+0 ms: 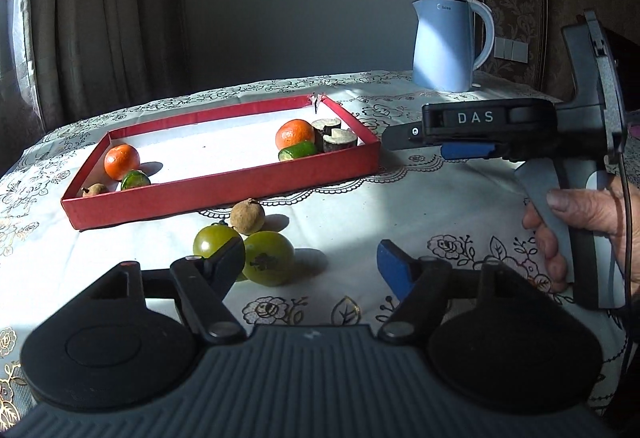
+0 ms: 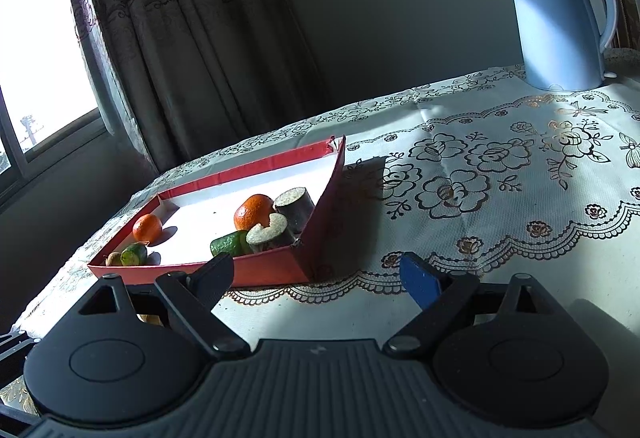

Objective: Organize fruits
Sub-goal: 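Move the left gripper toward the green tomatoes beside the tray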

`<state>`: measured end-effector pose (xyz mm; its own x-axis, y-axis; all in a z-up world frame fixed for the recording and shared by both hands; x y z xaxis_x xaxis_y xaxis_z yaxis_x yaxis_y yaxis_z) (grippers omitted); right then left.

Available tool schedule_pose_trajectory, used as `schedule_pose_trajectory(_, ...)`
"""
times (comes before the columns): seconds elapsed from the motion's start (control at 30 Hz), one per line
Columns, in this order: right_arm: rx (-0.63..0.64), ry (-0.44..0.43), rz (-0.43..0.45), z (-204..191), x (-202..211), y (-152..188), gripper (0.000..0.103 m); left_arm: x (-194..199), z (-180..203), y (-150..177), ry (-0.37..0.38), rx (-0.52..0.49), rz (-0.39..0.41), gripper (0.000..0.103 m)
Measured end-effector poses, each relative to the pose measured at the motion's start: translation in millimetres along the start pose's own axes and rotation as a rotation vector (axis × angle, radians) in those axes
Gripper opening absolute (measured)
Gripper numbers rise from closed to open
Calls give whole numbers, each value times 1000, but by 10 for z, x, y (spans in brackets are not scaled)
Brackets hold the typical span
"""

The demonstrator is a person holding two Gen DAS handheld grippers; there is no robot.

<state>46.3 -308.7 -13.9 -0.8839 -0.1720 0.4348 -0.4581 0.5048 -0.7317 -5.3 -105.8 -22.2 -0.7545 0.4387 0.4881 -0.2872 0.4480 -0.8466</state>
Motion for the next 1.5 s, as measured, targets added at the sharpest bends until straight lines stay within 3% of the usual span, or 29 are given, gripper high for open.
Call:
schedule_pose_trajectory(0.47, -15, 1, -8, 16, -5, 0, 90, -292, -102, -108, -10, -3, -5, 71)
schedule_pose_trajectory(0.67, -20, 0, -11, 20, -12, -3, 90, -303, -16, -118, -25, -35, -34, 81)
schedule_pose_trajectory(0.73, -21, 0, -11, 24, -10, -4, 90, -256, 33, -91, -17, -48, -40, 86)
schedule_pose_trajectory(0.93, -21, 0, -12, 25, -10, -2, 90, -178, 27, -129, 35, 5, -22, 86)
schedule_pose_trajectory(1.13, -25, 0, -14, 34, -10, -3, 91, -128, 269, -196, 89, -74, -1, 86)
schedule_pose_trajectory(1.3, -27, 0, -15, 37, -9, -2, 91, -103, 84, -147, 36, -8, 5, 86)
schedule_pose_trajectory(1.4, -25, 1, -16, 37, -12, -2, 91, -250, -32, -73, 28, 15, -36, 86)
schedule_pose_trajectory(1.5, -26, 0, -17, 36, -13, -1, 91, -279, 9, -100, 28, -14, -26, 87)
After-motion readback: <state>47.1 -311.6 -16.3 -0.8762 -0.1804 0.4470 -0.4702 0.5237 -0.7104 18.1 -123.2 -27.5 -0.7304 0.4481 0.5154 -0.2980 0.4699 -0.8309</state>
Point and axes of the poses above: each gripper's, at about its wrist camera, not at the fingertips, and x roughly against the way its jaws point, z to its right, y to its underside, the point moved 7 cm from there along -x, roughly the way its jaws point, and after that the axes turned 11 degrees about -x, right-handed, at the moved point
